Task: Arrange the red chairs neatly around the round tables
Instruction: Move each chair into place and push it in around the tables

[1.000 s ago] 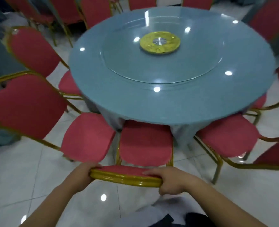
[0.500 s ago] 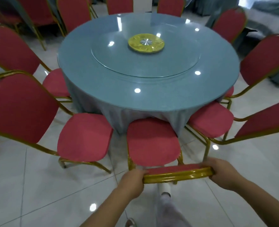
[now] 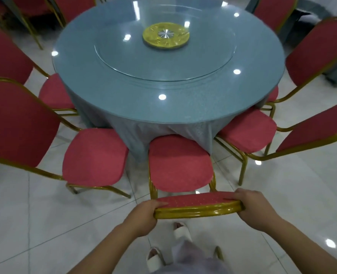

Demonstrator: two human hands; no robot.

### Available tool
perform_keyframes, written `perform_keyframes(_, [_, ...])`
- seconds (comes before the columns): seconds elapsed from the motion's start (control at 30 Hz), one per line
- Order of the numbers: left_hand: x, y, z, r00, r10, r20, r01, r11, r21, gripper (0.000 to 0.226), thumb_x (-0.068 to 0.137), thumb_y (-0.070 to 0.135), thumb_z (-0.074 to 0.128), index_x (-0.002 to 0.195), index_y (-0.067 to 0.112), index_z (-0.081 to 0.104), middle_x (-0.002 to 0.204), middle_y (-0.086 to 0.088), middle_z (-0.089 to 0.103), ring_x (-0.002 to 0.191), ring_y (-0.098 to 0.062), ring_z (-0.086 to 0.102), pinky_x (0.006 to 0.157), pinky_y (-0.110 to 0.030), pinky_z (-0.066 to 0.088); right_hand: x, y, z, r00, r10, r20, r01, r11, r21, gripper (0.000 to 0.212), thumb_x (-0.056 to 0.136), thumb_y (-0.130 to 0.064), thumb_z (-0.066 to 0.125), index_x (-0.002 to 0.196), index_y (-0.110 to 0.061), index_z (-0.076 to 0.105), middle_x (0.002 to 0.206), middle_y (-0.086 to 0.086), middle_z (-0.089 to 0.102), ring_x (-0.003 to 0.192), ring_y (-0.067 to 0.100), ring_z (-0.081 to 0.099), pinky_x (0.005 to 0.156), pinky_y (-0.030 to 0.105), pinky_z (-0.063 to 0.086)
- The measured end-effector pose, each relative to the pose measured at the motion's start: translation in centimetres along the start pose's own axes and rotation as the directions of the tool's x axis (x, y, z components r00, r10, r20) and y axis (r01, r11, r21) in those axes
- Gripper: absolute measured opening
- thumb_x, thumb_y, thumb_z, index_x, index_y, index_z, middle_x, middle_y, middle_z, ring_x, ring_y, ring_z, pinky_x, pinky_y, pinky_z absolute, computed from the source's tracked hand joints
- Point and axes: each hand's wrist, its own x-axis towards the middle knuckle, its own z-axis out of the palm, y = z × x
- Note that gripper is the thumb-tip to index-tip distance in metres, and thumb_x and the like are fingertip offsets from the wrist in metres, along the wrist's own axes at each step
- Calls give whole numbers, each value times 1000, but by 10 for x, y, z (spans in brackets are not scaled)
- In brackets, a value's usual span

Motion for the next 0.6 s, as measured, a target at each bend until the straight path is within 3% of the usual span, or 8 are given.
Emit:
perform_keyframes(0.1, [-7,-13,-6,999,-31,11,31,1000,-1,62,85,1,48,128,43,62,121,12,66,104,-5,59,74,3,34,-7,-15,13,1000,4,-29,-4,1000,7,51,87,-15,59,127,-47,63,85,-14,64,77,9,62,76,24,50])
perform_keyframes(0.27, [-5,-16,-16,1000,-14,12,14,1000,-21,61,85,1,51,125,45,63,114,11,65,104,-12,62,87,-26,52,-7,-24,20,992,76,-98,-75,997,22,40,84,-13,65,113,-40,72,88,-13,69,78,10,63,80,34,53])
perform_keyframes(0.33, [-2,-13,-18,1000,-14,7,14,1000,-22,64,83,-2,50,127,43,62,120,10,63,104,-11,60,87,-27,52,-4,-24,14,992,102,-76,-102,995,12,32,87,-16,65,110,-38,73,89,-13,69,79,9,63,81,31,54])
perform_keyframes(0.47, [-16,-15,-8,1000,-25,-4,25,998,-56,66,83,-4,48,127,45,62,116,15,62,90,-3,55,73,-11,43,-17,-35,18,990,139,-23,-139,990,11,31,89,-15,64,110,-36,73,86,-13,67,76,7,61,74,23,53])
perform_keyframes(0.6, [-44,-26,11,1000,-17,-15,16,997,-75,66,86,1,49,125,53,58,117,14,68,103,-11,63,87,-26,53,-50,-45,38,989,149,-6,-149,989,0,43,83,-9,65,114,-38,72,79,-12,63,70,7,59,66,19,48])
